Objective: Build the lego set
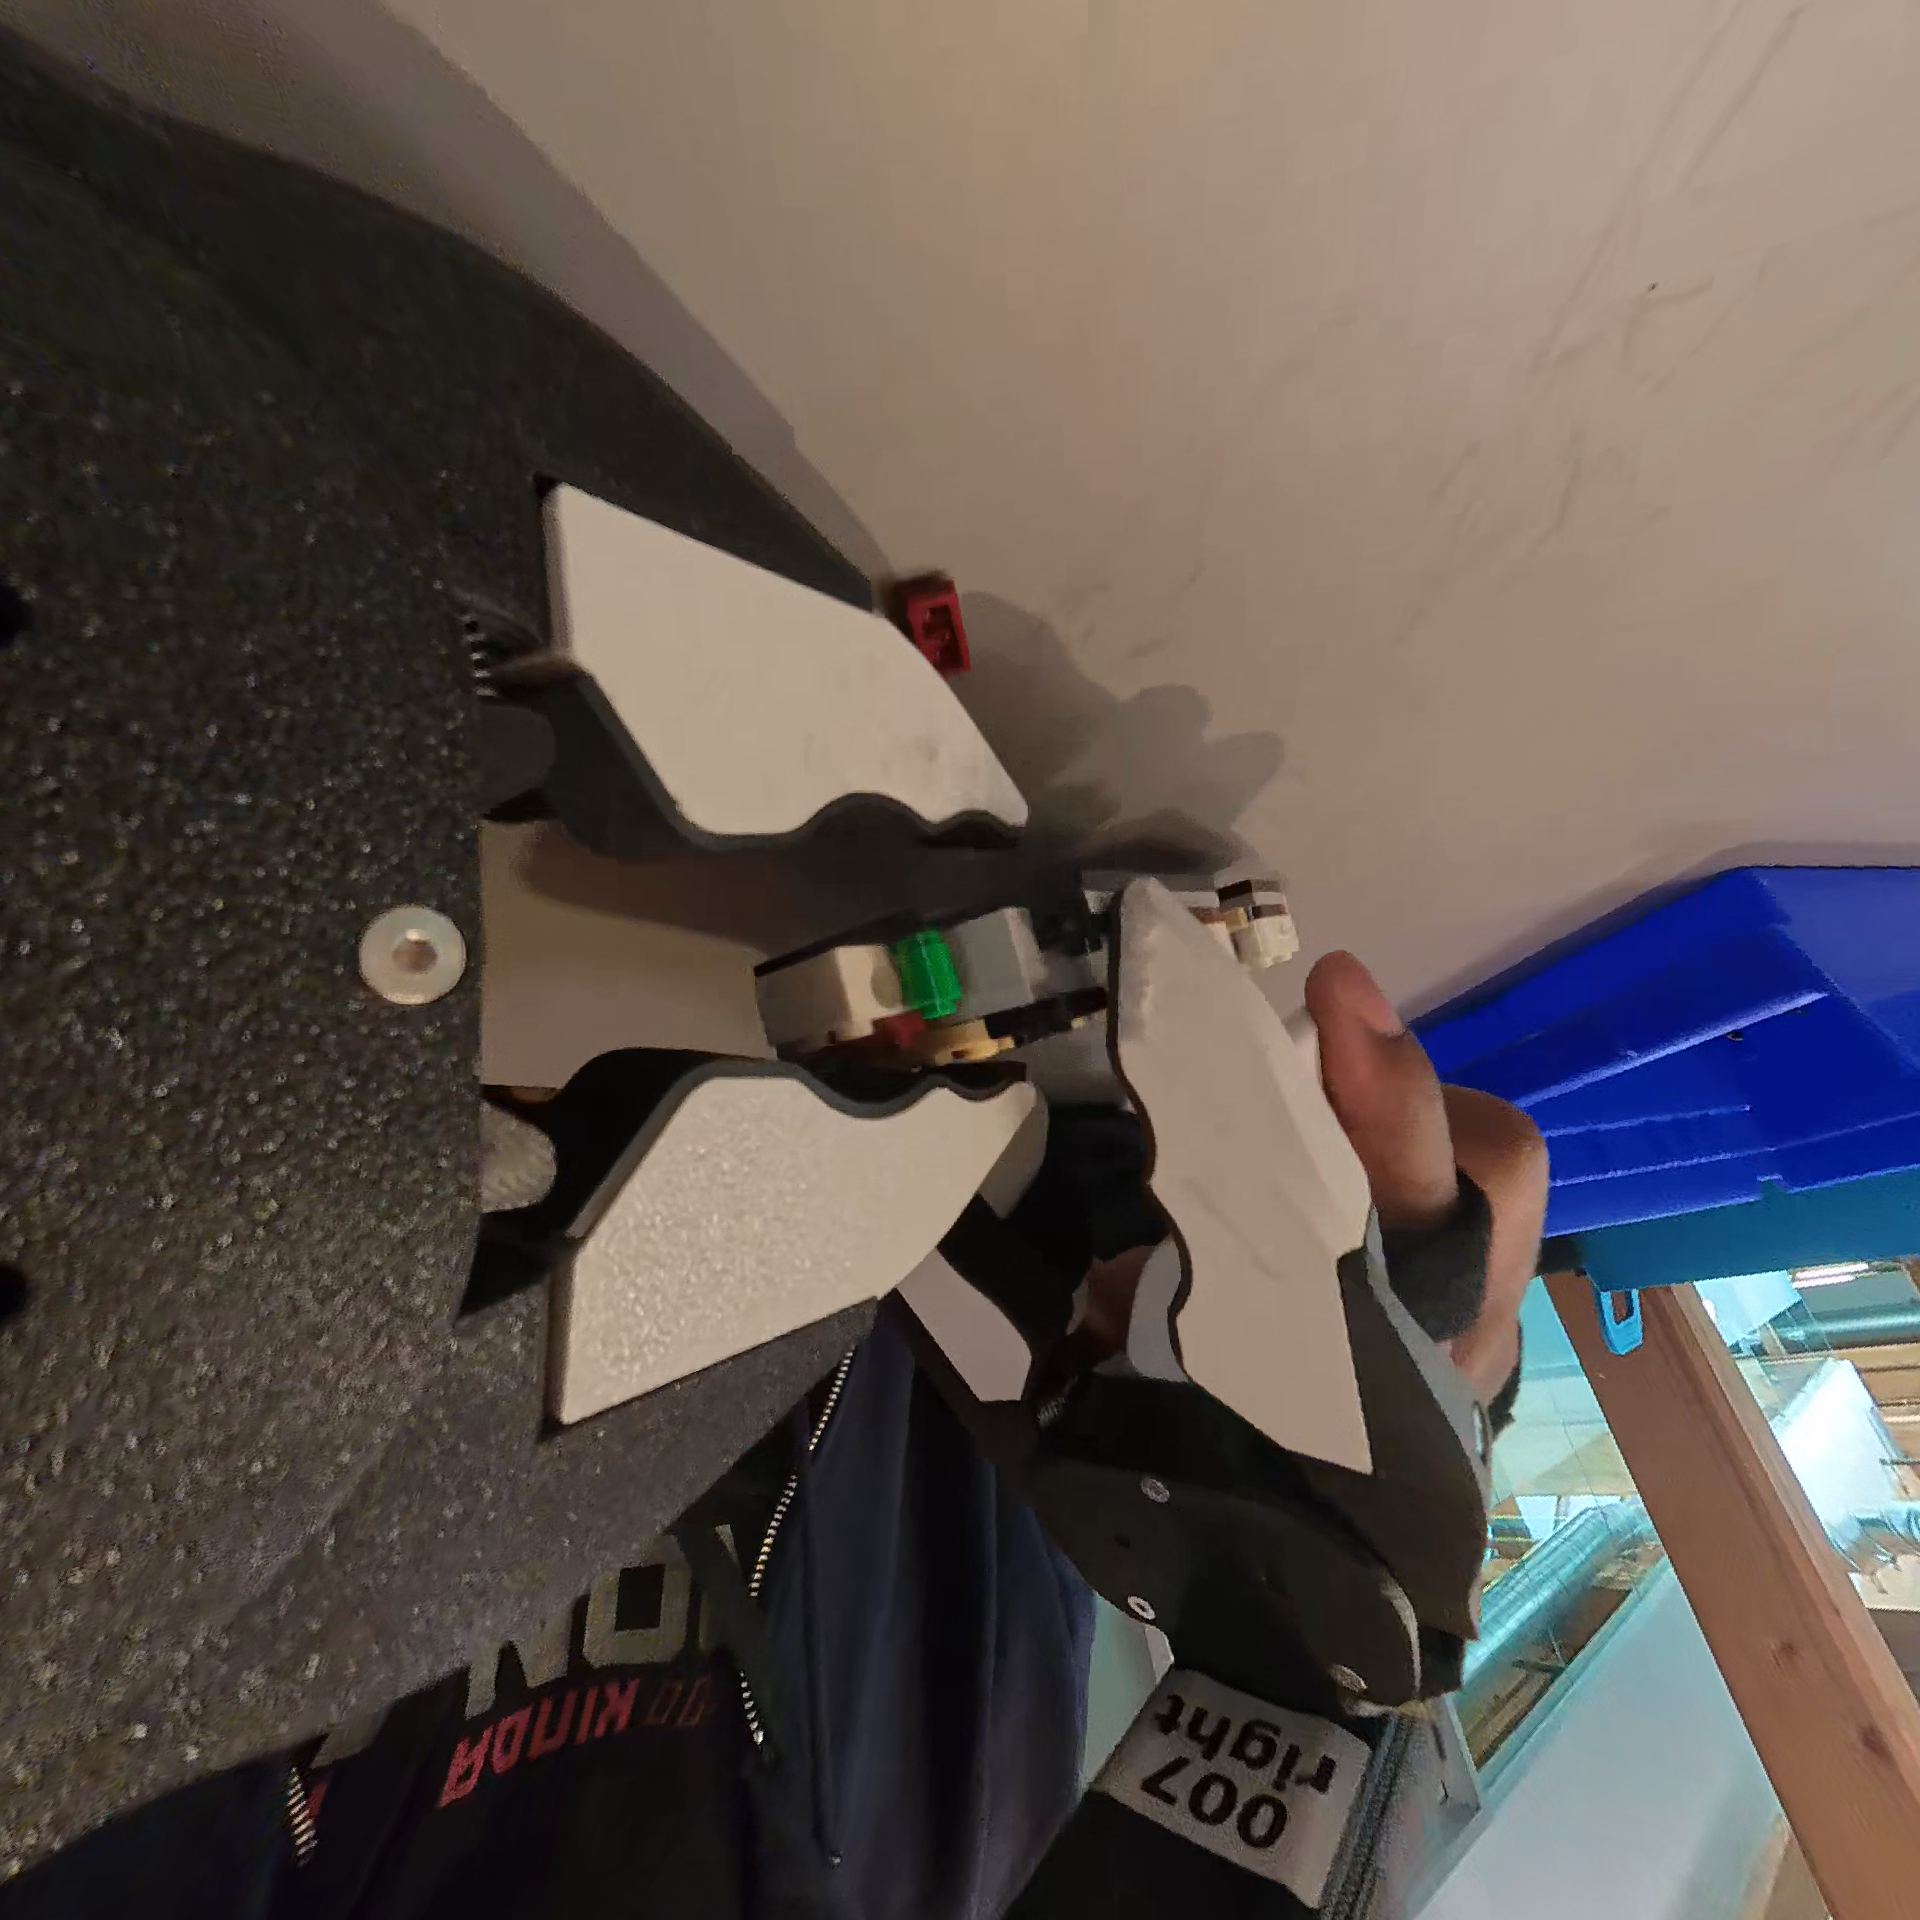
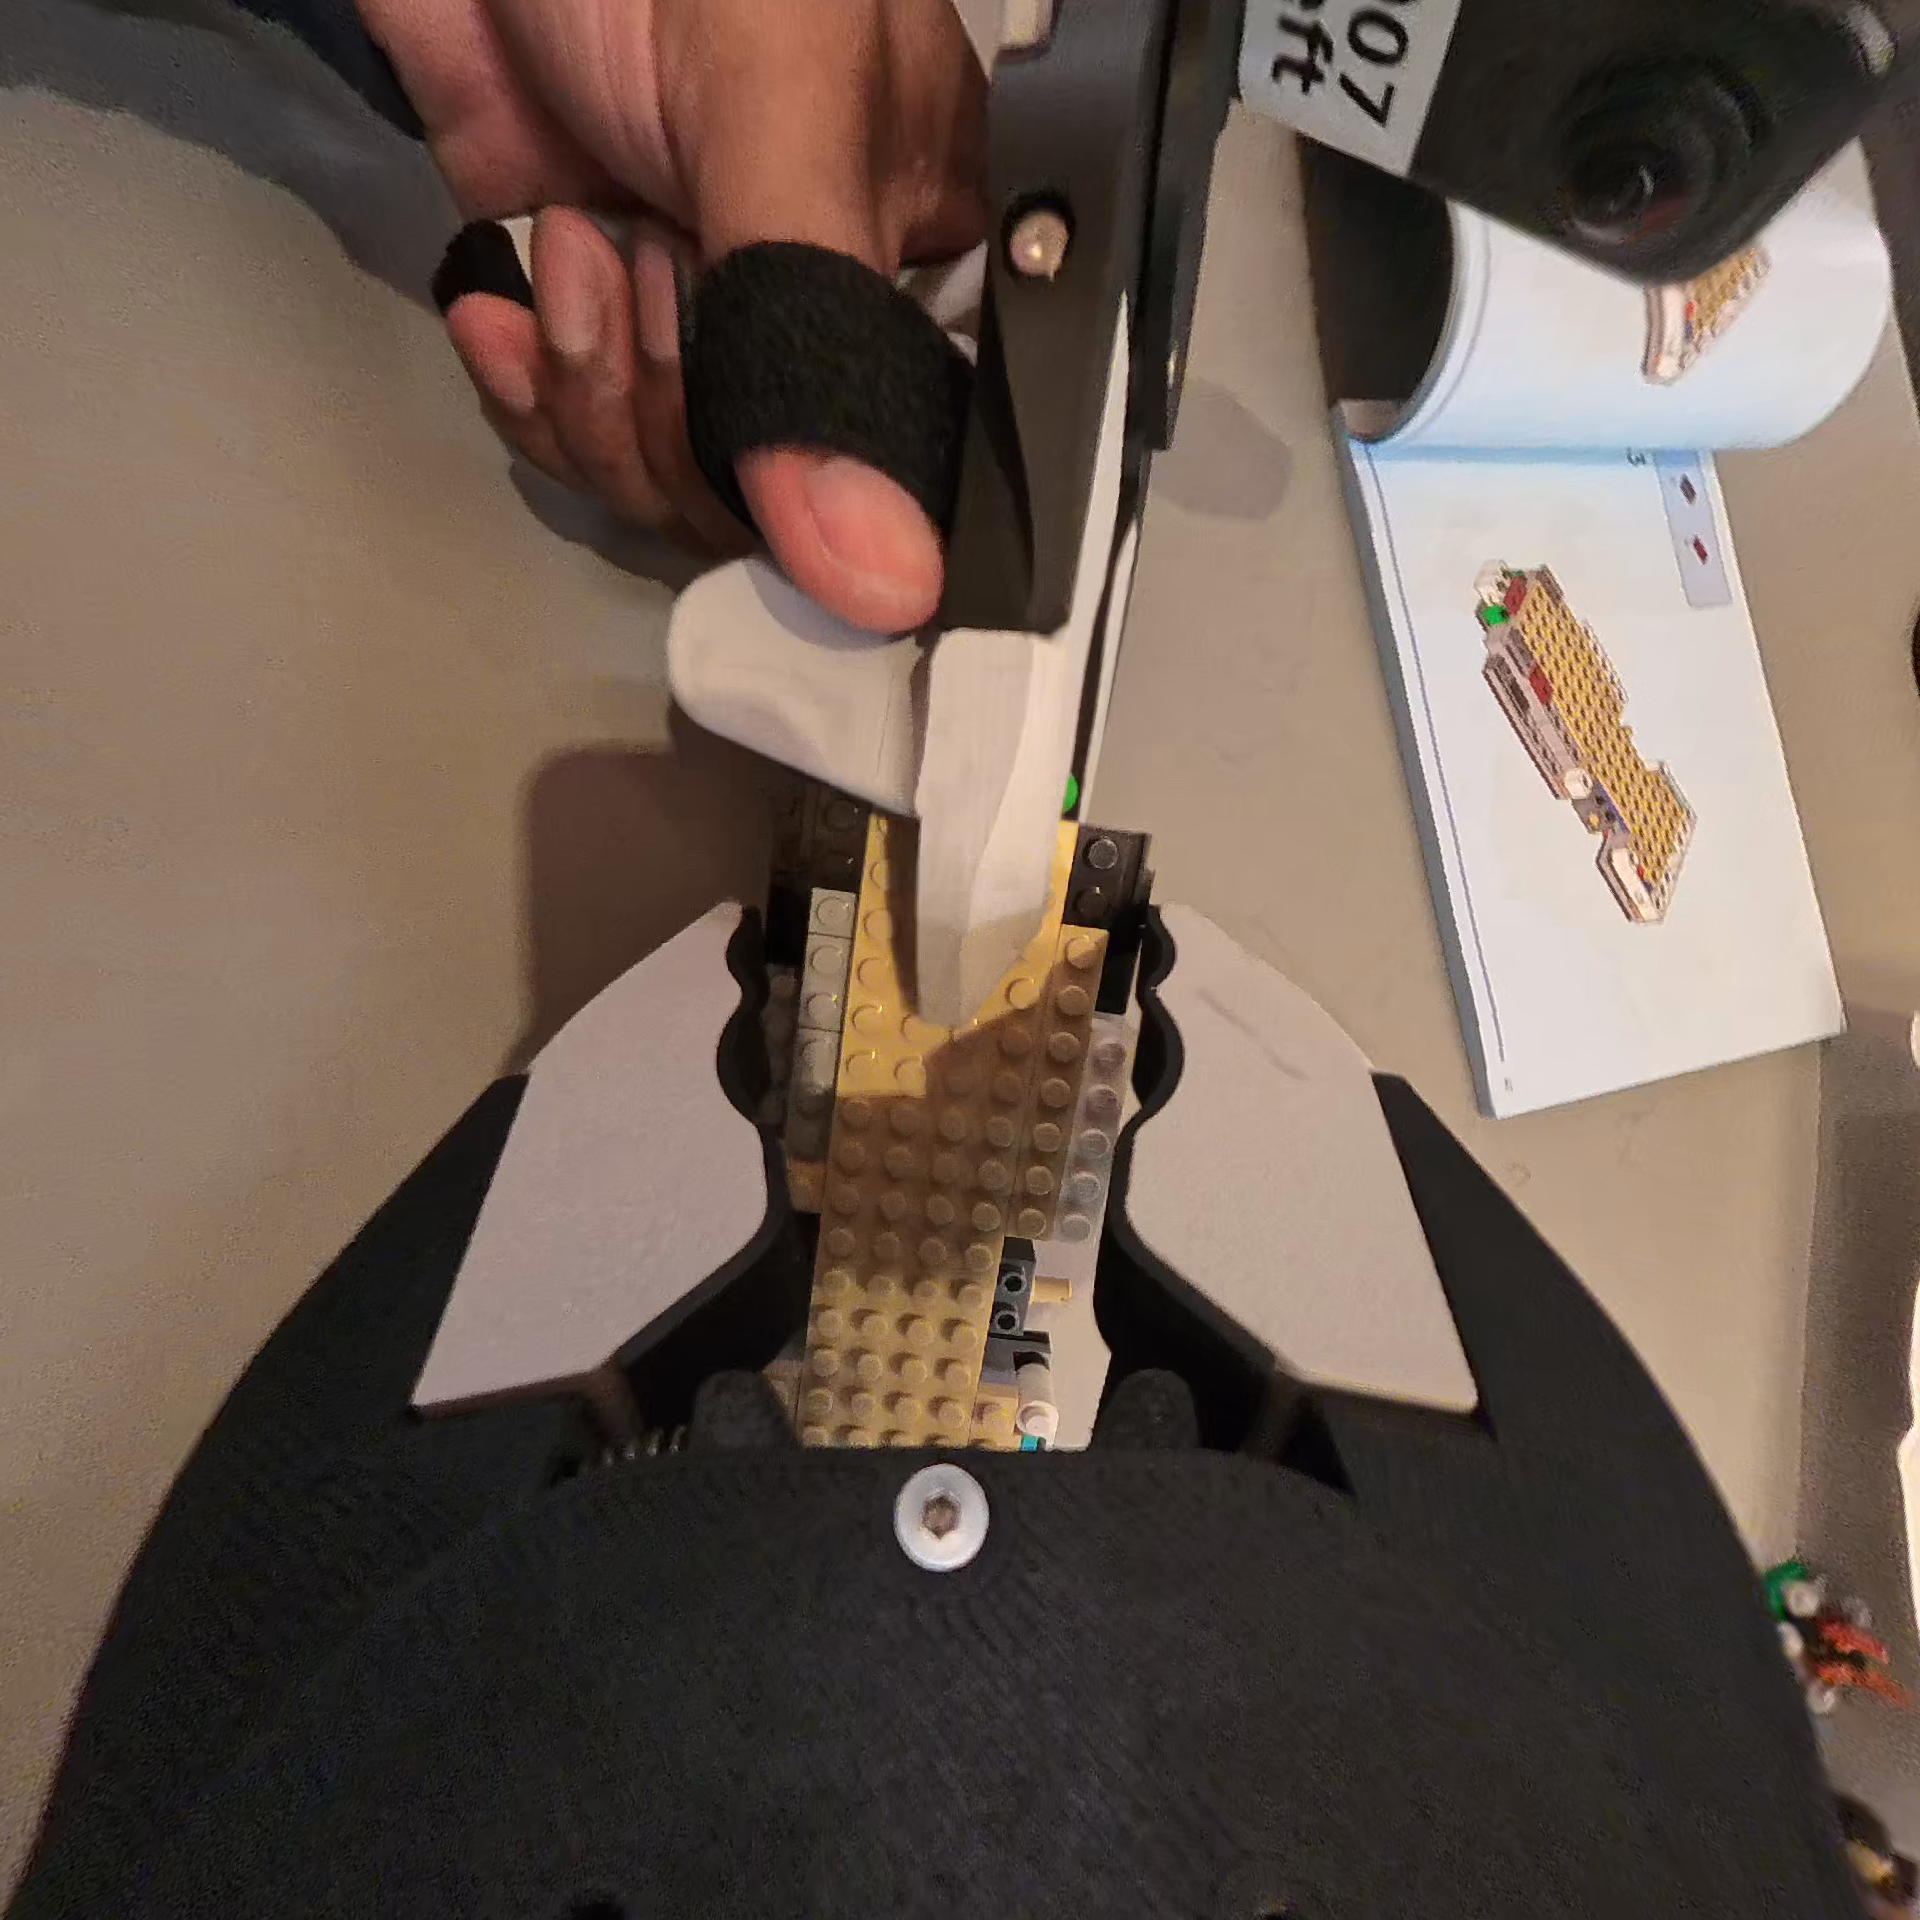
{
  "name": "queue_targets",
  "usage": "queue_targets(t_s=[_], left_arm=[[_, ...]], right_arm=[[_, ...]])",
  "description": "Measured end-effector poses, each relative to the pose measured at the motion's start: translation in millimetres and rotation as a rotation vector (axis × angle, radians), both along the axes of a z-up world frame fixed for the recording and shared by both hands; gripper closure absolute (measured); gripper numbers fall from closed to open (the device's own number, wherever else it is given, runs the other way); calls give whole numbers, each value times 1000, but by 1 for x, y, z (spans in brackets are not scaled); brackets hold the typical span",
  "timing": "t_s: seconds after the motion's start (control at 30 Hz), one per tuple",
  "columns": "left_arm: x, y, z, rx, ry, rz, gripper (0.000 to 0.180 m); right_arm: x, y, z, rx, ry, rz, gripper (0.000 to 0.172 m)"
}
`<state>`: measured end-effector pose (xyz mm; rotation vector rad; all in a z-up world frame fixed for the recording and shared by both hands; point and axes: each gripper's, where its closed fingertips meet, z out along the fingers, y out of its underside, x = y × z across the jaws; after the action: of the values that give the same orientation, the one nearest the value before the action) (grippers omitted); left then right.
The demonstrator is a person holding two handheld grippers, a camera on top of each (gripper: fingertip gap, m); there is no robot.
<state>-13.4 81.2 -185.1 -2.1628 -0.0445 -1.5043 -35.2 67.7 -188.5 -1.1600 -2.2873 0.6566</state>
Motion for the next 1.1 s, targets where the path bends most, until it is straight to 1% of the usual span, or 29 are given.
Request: queue_targets(t_s=[0.03,0.07,0.13,0.23,0.37,0.47,0.53,0.63,0.73,0.77,0.83,0.93,1.03,1.1], left_arm=[[2,-2,2,6,-14,-3,150],[2,-1,2,8,-17,16,153],[-1,0,5,17,-41,59,153],[-11,1,5,1,-110,150,154],[-36,-2,6,-5,-186,317,155],[-62,-2,19,42,-302,466,155],[-86,1,28,85,-360,587,155],[-123,10,40,170,-407,739,155],[-156,25,53,256,-446,853,155],[-162,31,57,285,-460,866,156],[-168,42,64,329,-509,870,156],[-170,49,68,385,-578,874,156],[-169,50,61,378,-626,887,156],[-171,50,53,366,-602,904,156]], right_arm=[[0,-2,0,13,0,27,103],[-1,-2,-1,28,3,47,103],[-4,-2,2,49,21,72,103],[-9,2,16,61,85,67,103],[-11,17,42,93,194,21,100],[-8,25,59,68,281,-17,103],[-7,28,63,37,325,-37,106],[-8,29,51,-11,315,-30,109],[-17,25,32,-81,306,44,110],[-19,24,24,-121,294,71,113],[-20,26,3,-172,233,96,114],[-17,28,-19,-170,168,128,117],[-16,29,-30,-148,95,142,119],[-15,26,-38,-158,19,166,119]])
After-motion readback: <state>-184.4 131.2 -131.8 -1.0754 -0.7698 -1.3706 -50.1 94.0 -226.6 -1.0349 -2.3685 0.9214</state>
